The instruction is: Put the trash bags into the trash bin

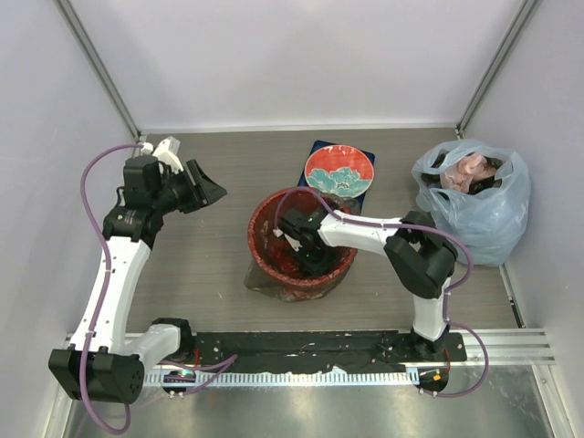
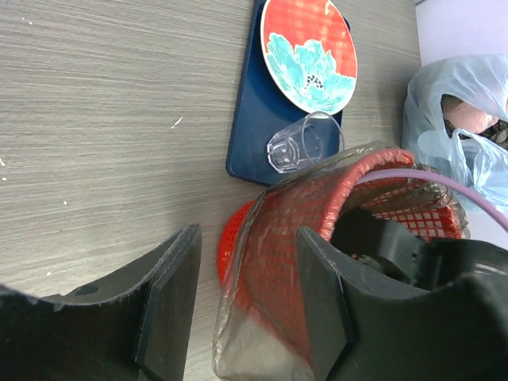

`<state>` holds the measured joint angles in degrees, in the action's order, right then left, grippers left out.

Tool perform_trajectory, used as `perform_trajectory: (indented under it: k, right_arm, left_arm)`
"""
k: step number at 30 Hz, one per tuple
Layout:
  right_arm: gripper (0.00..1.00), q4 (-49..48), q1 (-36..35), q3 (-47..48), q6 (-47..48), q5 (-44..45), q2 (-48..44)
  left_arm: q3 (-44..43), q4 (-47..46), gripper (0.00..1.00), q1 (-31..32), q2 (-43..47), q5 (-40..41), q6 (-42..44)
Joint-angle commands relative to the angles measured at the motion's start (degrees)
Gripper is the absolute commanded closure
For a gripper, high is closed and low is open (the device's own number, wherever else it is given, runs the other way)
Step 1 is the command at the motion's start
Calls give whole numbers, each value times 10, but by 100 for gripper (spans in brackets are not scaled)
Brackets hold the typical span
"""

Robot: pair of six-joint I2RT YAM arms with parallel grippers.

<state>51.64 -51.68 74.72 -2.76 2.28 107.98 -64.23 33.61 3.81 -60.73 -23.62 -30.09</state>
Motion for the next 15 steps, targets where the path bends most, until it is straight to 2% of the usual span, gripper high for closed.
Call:
perform_trajectory:
  k: [1,8,15]
  right_arm:
    - [65,-100,-1,-39,10,12,17]
    - [64,-157,1,-49,151,-24,16]
    - [65,-110,0,-19,347,-124,23]
  left_arm:
    - [1,-24,45,-3,8,-15,2]
    - [16,-12,45,-3,23,-27,22]
    - [25,2,45,-4,34,-22,17]
